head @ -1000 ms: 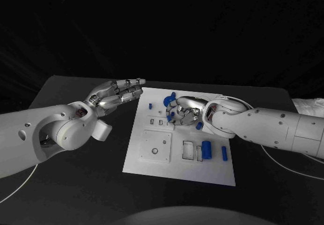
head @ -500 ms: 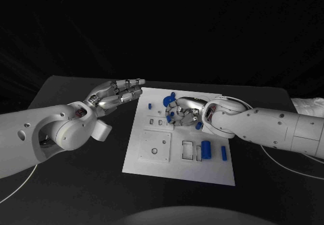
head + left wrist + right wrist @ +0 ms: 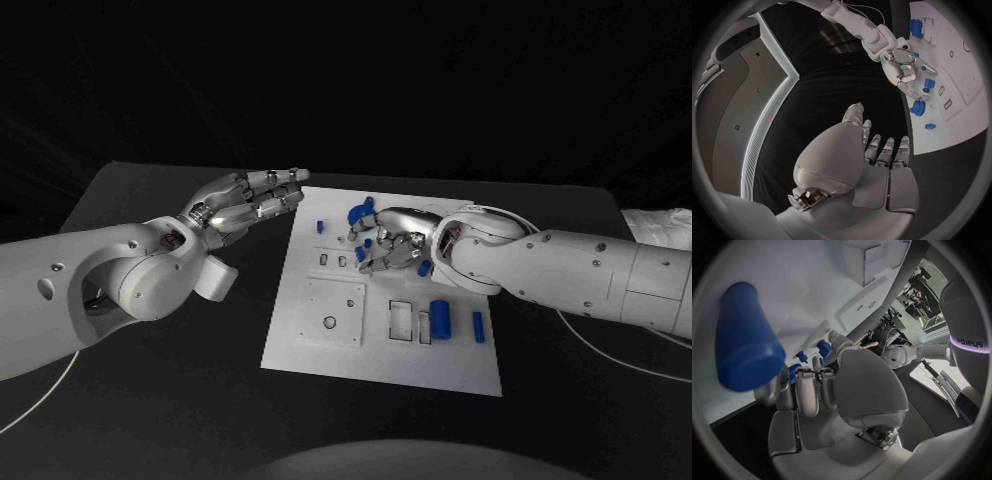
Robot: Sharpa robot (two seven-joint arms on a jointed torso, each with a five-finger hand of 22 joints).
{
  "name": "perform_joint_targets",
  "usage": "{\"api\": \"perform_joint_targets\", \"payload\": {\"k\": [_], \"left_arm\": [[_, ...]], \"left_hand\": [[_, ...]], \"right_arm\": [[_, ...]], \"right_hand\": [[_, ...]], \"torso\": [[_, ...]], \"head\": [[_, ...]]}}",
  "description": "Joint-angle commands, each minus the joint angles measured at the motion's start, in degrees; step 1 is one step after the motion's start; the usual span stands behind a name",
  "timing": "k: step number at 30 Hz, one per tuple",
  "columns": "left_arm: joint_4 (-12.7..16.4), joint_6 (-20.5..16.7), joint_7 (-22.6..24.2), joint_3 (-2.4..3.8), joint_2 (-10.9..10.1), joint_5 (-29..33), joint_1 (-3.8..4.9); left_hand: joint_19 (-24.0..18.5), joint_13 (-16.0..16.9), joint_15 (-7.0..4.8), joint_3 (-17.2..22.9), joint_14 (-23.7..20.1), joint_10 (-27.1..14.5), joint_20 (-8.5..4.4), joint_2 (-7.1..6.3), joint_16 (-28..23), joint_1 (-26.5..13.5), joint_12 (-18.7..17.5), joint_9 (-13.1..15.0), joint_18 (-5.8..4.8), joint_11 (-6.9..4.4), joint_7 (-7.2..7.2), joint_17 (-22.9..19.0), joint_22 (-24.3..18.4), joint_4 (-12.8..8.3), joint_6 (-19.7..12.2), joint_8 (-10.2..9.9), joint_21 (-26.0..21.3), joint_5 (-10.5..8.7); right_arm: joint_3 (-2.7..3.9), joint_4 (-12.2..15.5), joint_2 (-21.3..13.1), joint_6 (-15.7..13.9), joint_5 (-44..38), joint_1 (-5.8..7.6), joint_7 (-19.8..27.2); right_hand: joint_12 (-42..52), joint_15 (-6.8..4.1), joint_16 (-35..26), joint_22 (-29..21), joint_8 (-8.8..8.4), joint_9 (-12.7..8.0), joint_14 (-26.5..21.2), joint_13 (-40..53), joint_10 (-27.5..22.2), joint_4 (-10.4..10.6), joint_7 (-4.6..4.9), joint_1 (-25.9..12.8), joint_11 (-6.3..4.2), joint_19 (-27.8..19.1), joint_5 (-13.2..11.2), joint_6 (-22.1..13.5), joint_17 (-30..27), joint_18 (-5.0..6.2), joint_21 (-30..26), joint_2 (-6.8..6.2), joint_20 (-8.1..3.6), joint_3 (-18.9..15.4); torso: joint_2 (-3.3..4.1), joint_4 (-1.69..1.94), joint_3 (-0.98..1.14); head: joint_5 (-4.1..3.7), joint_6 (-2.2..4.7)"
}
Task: Assemble the parts on the task board
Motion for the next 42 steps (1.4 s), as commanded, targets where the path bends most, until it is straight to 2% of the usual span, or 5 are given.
{"api": "perform_joint_targets", "payload": {"k": [1,22,31,35,42], "left_arm": [[0.0,0.9,0.3,0.04,0.2,-0.2,0.02],[-0.9,-2.6,1.7,0.04,0.6,-4.0,-0.1],[-1.3,-6.2,3.0,0.06,1.1,-7.4,-0.26],[-0.8,-11.0,3.4,0.15,1.0,-13.2,0.13],[-0.5,-15.0,-7.5,0.43,1.3,-27.5,3.42]], "left_hand": [[0.1,0.1,0.02,0.1,0.3,0.1,-0.09,-0.11,0.2,0.6,0.1,0.1,-0.16,0.08,0.39,0.1,0.0,-0.3,-0.1,0.1,0.1,0.28],[0.1,0.0,-0.82,0.1,0.0,-0.4,-0.09,-0.17,0.1,0.4,0.0,0.0,-0.23,0.19,0.47,0.1,0.0,-0.3,-0.4,0.0,0.1,-0.13],[3.0,4.4,-0.8,-1.8,7.8,13.8,-0.05,-1.0,8.2,-1.5,2.9,0.2,-0.19,1.93,1.32,1.6,0.6,4.0,0.8,0.6,2.1,-7.54],[21.6,12.6,-0.91,-3.4,22.9,26.2,-0.46,-1.3,20.9,-2.0,8.3,0.5,0.28,4.37,1.35,5.2,5.0,4.4,4.0,1.5,13.8,-9.45],[46.6,43.8,-4.98,-7.8,43.2,44.8,-6.97,-0.84,57.8,-8.0,44.1,1.9,0.56,1.03,3.02,26.0,16.4,4.0,14.1,5.9,35.9,-14.81]], "right_arm": [[0.01,0.0,0.0,-1.9,-0.9,-0.04,1.7],[0.22,4.9,-7.2,-12.2,7.3,8.58,10.3],[0.19,6.3,-12.0,-10.5,24.7,10.84,11.2],[0.12,6.6,-14.1,-9.1,31.4,11.03,10.7],[-0.33,7.5,-16.0,-7.4,34.4,10.44,8.6]], "right_hand": [[0.2,0.41,-0.5,9.6,-0.96,-1.1,2.7,15.1,6.1,1.0,-0.03,-0.8,0.22,-0.8,-2.5,-1.1,11.1,1.09,-0.8,-0.39,0.03,-1.5],[-2.9,0.94,-2.4,8.4,-1.55,-5.7,0.7,13.0,2.1,8.7,0.31,-8.9,0.7,-4.3,-3.2,0.5,9.3,1.9,-5.7,-3.46,0.44,-15.8],[-5.2,2.0,-3.7,7.6,-1.37,-7.3,-1.2,11.6,-0.9,8.3,1.16,-18.3,1.66,-7.4,-3.0,1.9,8.2,2.49,-9.4,7.1,1.42,-16.7],[-2.1,2.07,-0.8,8.9,-0.06,-7.7,1.5,13.5,3.0,8.4,1.39,-20.9,1.81,-4.1,-1.4,4.4,10.8,1.67,-4.7,12.07,1.67,-18.6],[0.2,1.17,2.9,11.0,1.11,-8.5,5.4,15.1,6.1,8.3,0.9,-21.3,1.05,2.0,0.1,7.1,14.5,0.12,3.7,16.52,0.87,-22.0]], "torso": [[-0.01,0.06,-0.02],[-0.1,-0.17,-0.1],[-0.07,-0.13,0.14],[-0.15,-0.33,0.43],[-1.42,-1.78,1.22]], "head": [[-0.01,0.14],[0.48,0.88],[0.44,1.21],[0.87,1.38],[2.43,1.01]]}}
